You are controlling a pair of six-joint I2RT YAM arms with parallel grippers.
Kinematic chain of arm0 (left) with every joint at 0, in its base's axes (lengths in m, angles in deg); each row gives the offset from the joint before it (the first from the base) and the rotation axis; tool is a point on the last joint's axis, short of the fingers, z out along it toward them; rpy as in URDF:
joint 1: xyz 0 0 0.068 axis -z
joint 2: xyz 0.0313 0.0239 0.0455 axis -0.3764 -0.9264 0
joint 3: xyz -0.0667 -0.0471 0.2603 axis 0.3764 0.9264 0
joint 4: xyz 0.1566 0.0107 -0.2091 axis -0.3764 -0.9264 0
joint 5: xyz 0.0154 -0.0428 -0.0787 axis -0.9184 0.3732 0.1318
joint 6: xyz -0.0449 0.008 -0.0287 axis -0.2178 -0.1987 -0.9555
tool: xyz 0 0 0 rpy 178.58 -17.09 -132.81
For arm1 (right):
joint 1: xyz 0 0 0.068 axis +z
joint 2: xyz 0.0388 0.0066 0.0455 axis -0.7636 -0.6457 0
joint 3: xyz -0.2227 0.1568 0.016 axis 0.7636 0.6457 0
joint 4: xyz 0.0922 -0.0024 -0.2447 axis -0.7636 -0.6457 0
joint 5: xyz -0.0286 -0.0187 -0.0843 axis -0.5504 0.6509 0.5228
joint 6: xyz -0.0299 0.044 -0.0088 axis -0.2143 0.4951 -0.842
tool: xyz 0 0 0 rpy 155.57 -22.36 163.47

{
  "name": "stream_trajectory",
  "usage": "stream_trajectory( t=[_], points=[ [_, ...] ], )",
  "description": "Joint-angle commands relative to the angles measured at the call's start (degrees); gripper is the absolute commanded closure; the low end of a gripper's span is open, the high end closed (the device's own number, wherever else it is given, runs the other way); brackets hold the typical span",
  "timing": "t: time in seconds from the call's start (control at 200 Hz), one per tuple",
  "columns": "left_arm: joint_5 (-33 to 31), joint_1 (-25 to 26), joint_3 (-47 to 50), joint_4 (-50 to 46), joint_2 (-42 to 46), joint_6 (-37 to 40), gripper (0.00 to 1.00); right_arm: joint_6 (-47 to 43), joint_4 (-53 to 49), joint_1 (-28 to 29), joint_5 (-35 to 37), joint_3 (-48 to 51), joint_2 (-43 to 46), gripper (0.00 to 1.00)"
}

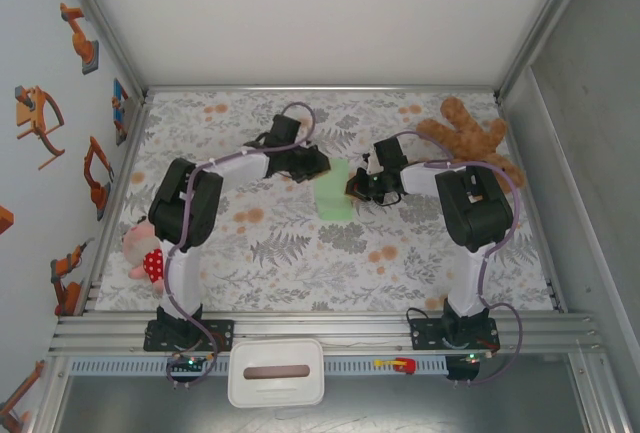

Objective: Fold a paper plane with a square sheet of paper (pick it up from the middle)
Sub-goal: First fold the square sheet of paper in half at the center of the table.

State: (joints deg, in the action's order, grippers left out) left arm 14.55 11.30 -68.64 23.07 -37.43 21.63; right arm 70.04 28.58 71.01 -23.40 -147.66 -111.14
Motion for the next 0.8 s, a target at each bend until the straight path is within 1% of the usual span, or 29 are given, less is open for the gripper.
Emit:
stream_trajectory(
  t=[0.0, 0.245, 0.506, 0.651, 0.796],
  points=[
    [2.7, 1.1, 2.8, 1.0, 0.0, -2.5, 0.85, -0.4, -15.1, 0.2, 18.7, 7.5, -10.4, 1.0],
    [3.9, 1.5, 4.0, -2.6, -2.0, -2.1, 0.86, -0.1, -14.4, 0.1, 18.8, 8.2, -10.6, 1.0],
    [2.9, 0.9, 5.3, -9.9, -1.9, 4.8, 0.86, 0.0, -14.2, 0.1, 19.0, 8.6, -11.0, 1.0],
    [2.4, -0.9, 7.1, -12.7, -1.7, 8.3, 0.86, 0.1, -14.1, 0.2, 19.2, 8.8, -11.0, 1.0],
    [0.5, -4.2, 10.4, -14.5, 0.7, 11.5, 0.86, 0.2, -14.1, 0.2, 19.5, 9.0, -11.0, 1.0]
  ],
)
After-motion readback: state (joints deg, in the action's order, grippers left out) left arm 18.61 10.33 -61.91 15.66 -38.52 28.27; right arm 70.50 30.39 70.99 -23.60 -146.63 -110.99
